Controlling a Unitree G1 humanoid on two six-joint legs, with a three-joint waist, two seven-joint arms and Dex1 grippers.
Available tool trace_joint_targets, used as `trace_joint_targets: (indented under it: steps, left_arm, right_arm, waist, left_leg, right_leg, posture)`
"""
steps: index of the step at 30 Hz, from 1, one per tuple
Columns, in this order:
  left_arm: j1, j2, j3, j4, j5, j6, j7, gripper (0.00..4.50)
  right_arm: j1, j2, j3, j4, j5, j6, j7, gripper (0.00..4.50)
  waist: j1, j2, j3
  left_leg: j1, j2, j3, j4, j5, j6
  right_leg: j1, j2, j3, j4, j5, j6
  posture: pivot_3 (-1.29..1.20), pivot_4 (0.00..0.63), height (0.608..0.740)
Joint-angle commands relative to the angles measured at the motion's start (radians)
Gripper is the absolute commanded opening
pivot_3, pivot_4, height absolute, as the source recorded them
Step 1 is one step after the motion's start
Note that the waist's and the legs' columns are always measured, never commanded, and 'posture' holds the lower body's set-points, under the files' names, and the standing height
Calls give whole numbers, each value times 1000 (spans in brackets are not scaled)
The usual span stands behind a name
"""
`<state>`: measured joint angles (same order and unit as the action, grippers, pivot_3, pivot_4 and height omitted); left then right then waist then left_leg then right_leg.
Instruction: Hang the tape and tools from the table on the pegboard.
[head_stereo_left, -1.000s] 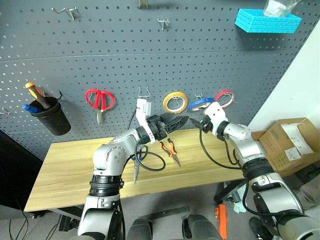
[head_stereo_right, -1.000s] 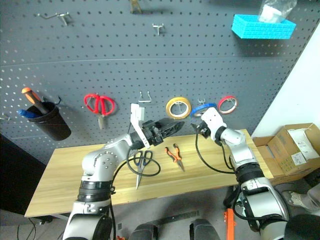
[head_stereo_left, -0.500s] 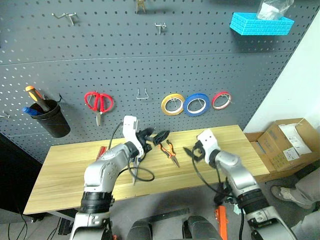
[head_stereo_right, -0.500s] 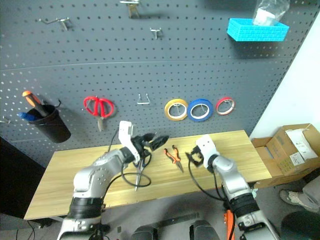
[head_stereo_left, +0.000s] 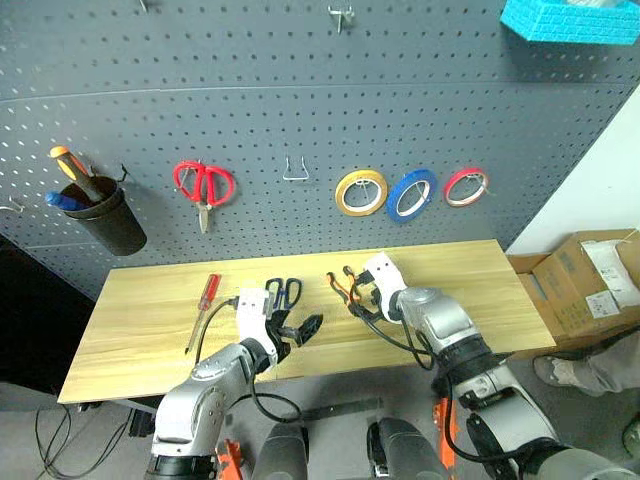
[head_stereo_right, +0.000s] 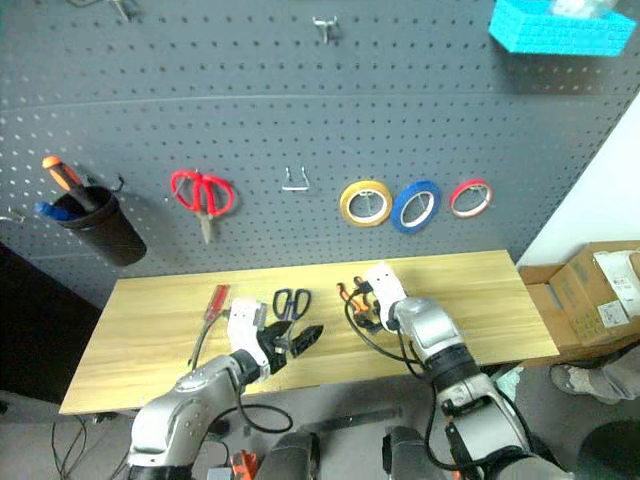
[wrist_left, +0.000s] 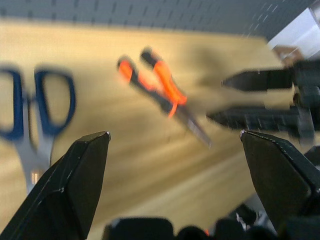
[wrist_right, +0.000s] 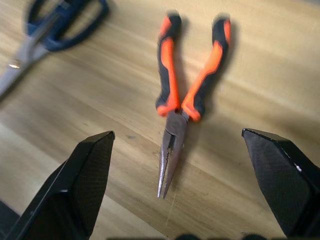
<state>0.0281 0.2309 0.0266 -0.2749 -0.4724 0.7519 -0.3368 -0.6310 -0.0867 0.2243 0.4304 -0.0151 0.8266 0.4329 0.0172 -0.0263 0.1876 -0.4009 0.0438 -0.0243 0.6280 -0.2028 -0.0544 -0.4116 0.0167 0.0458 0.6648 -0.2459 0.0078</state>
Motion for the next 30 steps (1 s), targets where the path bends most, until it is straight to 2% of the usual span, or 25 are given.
trace_joint_targets:
  steps: [1,12,17,25,30]
  left_arm:
    - [30,-22,10,-79,-18,-10,21,4500]
    - [82,-53,38,-132,-32,1,56,4500]
    - [105,-56,44,-164,-42,12,73,4500]
    - [143,-61,54,-203,-55,19,93,4500]
    - [144,-64,65,-209,-60,21,100,4500]
  right_arm:
    - [-63,13,-12,66,8,-11,-1,4464]
    - [-155,52,-50,280,7,-58,-44,4464]
    - [-182,76,-46,351,-6,-97,-54,4464]
    - [-250,138,-54,463,-6,-159,-84,4464]
    - [-266,128,-41,547,-34,-230,-84,4464]
  waist:
    - [4,0,14]
    - [7,1,63]
    - [7,0,68]
    - [6,0,76]
    - [8,1,79]
  left_leg:
    - [0,0,0,0,-1,1]
    - [-2,1,-1,-2,-2,2]
    - [-11,2,-2,-2,-2,2]
    - [-12,2,-3,-2,-2,2]
    - [-15,2,-3,-3,-2,2]
  right_leg:
    - [0,0,0,0,0,0]
    - [-2,0,-2,-1,-1,-1]
    - [-11,0,-3,-1,-1,1]
    - [-12,0,-3,-2,-1,0]
    - [-13,0,-4,-3,-1,0]
  posture:
    - [193,254,740]
    - [212,291,740]
    - [231,299,740]
    - [247,300,740]
    - [257,300,740]
